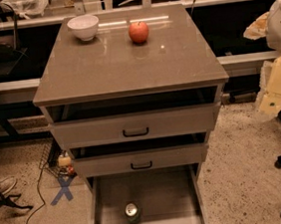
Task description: Pick green can from bottom drawer and place on counter
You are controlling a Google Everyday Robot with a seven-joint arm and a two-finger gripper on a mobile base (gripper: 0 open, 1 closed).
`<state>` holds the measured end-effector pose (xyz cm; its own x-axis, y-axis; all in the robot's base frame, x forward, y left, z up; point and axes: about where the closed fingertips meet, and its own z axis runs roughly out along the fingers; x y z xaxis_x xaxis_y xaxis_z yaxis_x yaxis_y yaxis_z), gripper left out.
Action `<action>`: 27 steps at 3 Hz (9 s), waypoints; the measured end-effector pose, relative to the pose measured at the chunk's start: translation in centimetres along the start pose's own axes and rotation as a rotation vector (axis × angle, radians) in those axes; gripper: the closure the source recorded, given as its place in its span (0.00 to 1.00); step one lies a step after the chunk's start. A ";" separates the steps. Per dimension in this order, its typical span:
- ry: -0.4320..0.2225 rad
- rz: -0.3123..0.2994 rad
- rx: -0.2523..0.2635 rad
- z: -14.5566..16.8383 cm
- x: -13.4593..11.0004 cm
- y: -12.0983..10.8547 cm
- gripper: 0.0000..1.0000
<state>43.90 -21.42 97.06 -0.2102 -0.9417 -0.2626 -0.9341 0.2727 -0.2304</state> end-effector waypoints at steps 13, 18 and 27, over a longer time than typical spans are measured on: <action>-0.614 0.253 -0.175 57.7 7.1 13.6 0.00; -0.703 0.190 -0.201 73.5 1.5 17.4 0.00; -0.860 0.197 -0.287 81.6 -8.2 19.0 0.40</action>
Offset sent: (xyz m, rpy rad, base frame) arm -0.0447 0.0498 -0.2987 0.6860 0.3199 -0.1887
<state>51.46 7.56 18.43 -0.1934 -0.3825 -0.9035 -0.9640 0.2452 0.1026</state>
